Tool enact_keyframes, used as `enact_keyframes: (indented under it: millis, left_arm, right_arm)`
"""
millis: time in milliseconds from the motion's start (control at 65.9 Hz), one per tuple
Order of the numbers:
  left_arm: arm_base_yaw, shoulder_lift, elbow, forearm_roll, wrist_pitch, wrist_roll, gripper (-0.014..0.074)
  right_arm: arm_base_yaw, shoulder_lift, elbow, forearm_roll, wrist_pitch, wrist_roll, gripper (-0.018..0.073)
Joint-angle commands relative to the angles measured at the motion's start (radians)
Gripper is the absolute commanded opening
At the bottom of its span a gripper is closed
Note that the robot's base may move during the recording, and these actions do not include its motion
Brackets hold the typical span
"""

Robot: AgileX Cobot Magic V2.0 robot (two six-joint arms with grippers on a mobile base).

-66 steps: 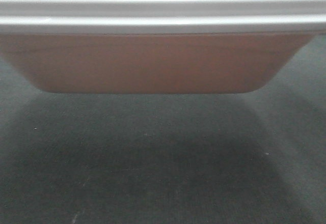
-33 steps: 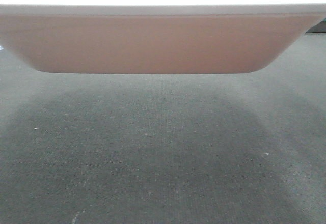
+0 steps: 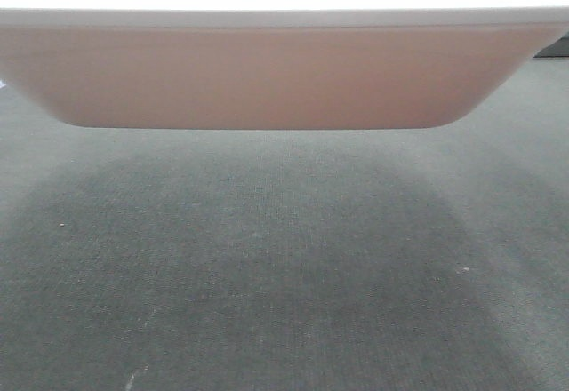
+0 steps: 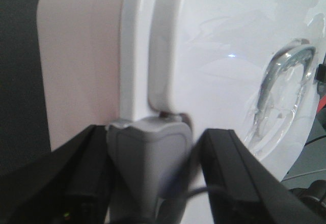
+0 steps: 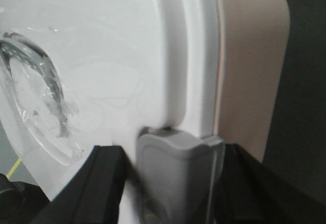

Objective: Grab white bin and place on right shelf
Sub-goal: 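Lift the pink bin upward with both grippers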

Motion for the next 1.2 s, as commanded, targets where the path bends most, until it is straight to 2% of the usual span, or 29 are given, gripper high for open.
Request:
enact_keyframes:
  millis: [0,1183]
  left_arm:
    - [-0.019,-0.021,-0.029,-0.166,0.149,0.012,0.0220]
    - [-0.019,-0.021,-0.029,-0.166,0.147,0.012,0.0220]
  right_arm:
    - [0.013,-0.020,-0.030,0.183,0.138,-0.004,0.0330]
    - [0.013,-0.020,-0.030,0.183,0.134,-0.004,0.0330]
